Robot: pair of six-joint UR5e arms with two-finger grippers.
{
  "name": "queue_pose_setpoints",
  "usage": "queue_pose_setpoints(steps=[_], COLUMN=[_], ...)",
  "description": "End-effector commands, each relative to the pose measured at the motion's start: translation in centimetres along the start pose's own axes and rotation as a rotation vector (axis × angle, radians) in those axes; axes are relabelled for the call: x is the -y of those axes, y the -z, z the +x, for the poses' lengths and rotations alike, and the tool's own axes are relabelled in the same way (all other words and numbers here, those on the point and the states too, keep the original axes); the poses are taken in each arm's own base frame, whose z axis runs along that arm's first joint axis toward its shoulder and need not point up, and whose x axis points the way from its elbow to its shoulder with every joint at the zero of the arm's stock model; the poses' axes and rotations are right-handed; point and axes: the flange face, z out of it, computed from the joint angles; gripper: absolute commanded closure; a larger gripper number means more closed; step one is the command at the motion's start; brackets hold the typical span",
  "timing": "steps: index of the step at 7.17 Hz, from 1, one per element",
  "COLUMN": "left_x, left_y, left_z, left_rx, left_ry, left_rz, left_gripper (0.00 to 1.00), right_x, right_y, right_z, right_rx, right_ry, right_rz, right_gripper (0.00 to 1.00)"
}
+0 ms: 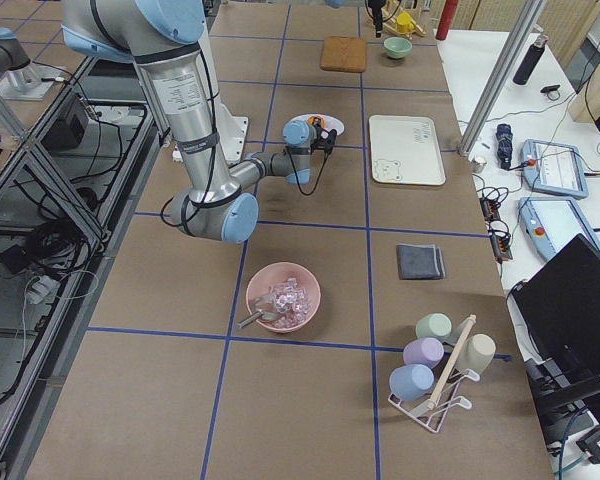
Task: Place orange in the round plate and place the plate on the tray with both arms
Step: 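Slide the plate with the right gripper toward the cream bear tray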
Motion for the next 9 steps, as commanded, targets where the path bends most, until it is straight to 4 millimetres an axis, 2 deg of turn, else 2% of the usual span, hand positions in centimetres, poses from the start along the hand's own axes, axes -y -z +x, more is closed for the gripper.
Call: queue_pose_setpoints(steps=[1,3,4,6,7,8,9], left_x=[0.1,0.1,0.2,0.4,0.4,0.4,0.5], left_y=[-0.2,-0.1,-0.1,0.1,0.2,0.1,0.1], left_z=[-0.3,-0.1,-0.1,0.1,0.2,0.2,0.2], left_rx=[0.004,0.002,0.003,0.001,0.0,0.001,0.002], left_ry=[0.004,0.003,0.003,0.004,0.002,0.002,0.003], left_rz=[-0.003,-0.002,-0.002,0.002,0.002,0.001,0.0], left_gripper=[0.02,0.02,0.02,0.02,0.02,0.02,0.02], right_x=[-0.3,0.3,1.7,6.0,8.2,10.2,12.3], right_y=[0.1,1.2,1.8,3.6,3.4,1.7,-0.9], right_z=[-1.8,-3.7,-4.2,-5.4,-5.9,-9.0,-12.2], right_rx=[0.035,0.073,0.078,0.106,0.088,0.073,0.028], right_ry=[0.005,0.013,0.015,0.015,-0.002,-0.071,-0.144], right_rz=[0.001,0.01,0.034,0.166,0.273,0.365,0.417], right_gripper=[1.0,1.0,1.0,1.0,1.0,1.0,1.0])
